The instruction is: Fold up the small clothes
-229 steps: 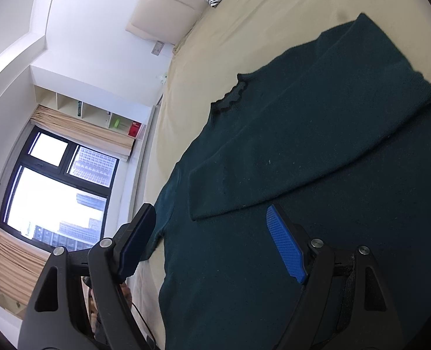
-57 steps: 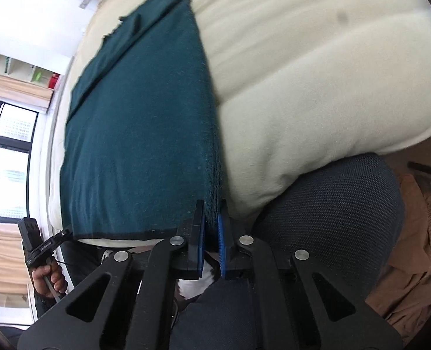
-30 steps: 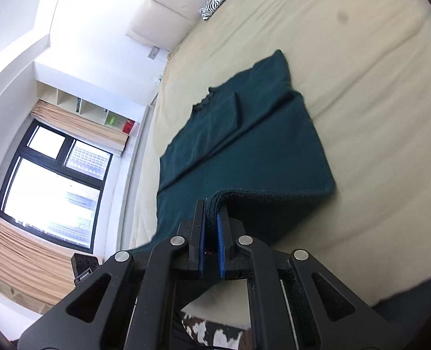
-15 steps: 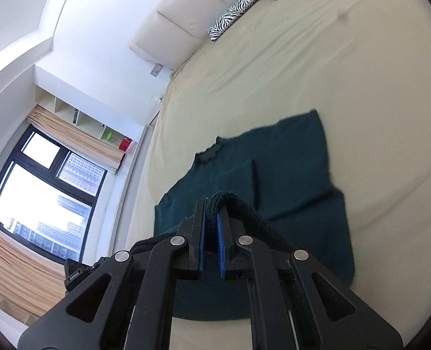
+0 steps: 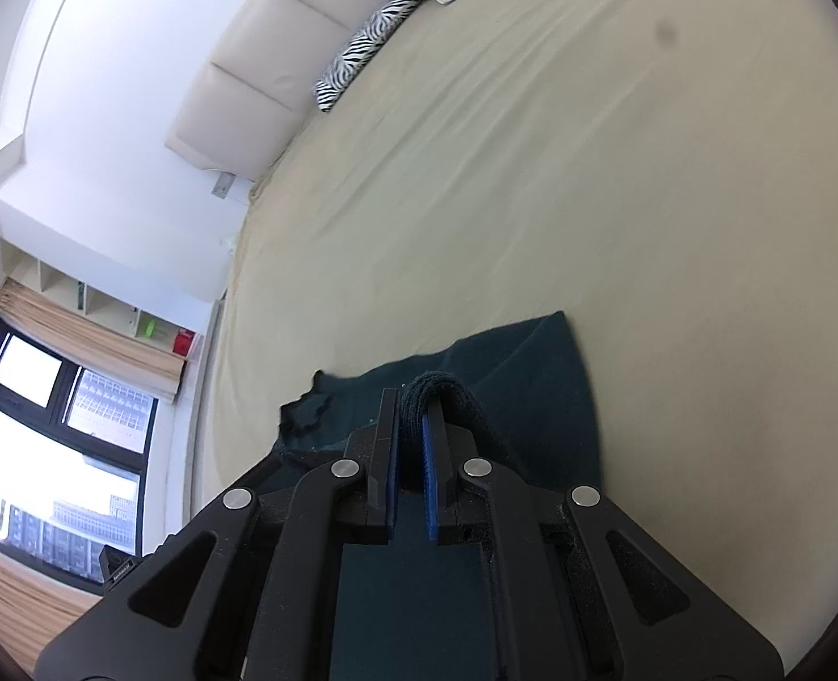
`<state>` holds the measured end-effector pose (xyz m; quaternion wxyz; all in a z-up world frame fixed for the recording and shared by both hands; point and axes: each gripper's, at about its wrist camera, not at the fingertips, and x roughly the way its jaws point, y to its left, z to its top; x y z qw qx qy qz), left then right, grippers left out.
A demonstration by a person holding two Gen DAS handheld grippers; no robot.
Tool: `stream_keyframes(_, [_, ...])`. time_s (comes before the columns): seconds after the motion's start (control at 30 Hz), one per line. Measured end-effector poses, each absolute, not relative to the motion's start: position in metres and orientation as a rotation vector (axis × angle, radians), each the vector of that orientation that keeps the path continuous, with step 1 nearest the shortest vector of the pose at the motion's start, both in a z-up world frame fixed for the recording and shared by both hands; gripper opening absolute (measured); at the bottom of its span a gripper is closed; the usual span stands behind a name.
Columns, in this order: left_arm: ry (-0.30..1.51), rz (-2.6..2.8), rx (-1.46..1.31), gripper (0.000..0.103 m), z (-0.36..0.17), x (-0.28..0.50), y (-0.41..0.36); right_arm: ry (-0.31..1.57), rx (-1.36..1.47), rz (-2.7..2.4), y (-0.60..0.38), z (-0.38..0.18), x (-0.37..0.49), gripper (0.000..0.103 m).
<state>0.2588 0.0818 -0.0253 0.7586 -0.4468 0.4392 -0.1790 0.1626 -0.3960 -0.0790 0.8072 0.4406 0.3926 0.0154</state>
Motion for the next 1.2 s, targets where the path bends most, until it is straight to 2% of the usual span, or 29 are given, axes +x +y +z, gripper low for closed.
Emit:
stream_keyframes(0.2, [1.027,-0.315,-0.919,0.009,-0.065,0.290,0.076,0.930,0.910,-0.036,-0.399,-0.116,0.199,0.008])
stream_keyframes(0.27, [1.047,-0.308,-0.921,0.030,-0.073,0.292,0.077,0.957,0.894,-0.060,-0.398,-0.127,0.206,0.012])
stream_keyframes(0.3, [1.038,-0.317,-0.941,0.038,-0.073,0.289,0.080,0.953,0.905,-0.049,-0.398,-0.130,0.208,0.018])
stream_keyframes(0.33, [1.017,-0.320,-0.953,0.055,-0.069,0.283,0.085,0.940,0.917,-0.034,-0.398,-0.131,0.207,0.021])
stream_keyframes(0.37, [0.990,-0.310,-0.946,0.070,-0.062,0.277,0.088,0.924,0.915,-0.028,-0.397,-0.130,0.206,0.030])
stream_keyframes(0.4, [0.971,-0.298,-0.929,0.073,-0.056,0.272,0.091,0.915,0.907,-0.025,-0.396,-0.129,0.205,0.042])
stream_keyframes(0.47, [0.935,-0.305,-0.894,0.073,-0.042,0.258,0.095,0.897,0.894,-0.012,-0.390,-0.124,0.193,0.050])
stream_keyframes(0.67, [0.911,-0.311,-0.751,0.070,-0.018,0.199,0.087,0.880,0.782,-0.031,-0.380,-0.094,0.155,0.050])
stream_keyframes(0.77, [0.920,-0.303,-0.677,0.065,-0.019,0.169,0.078,0.866,0.701,-0.040,-0.372,-0.081,0.126,0.050])
stream_keyframes(0.9, [0.937,-0.277,-0.624,0.064,-0.029,0.145,0.075,0.884,0.575,-0.032,-0.359,-0.072,0.093,0.050])
stream_keyframes(1.07, [0.961,-0.251,-0.592,0.047,-0.043,0.135,0.078,0.904,0.528,-0.022,-0.348,-0.073,0.059,0.050])
stream_keyframes(1.2, [0.966,-0.240,-0.546,0.044,-0.044,0.137,0.072,0.916,0.558,-0.035,-0.352,-0.081,0.038,0.050])
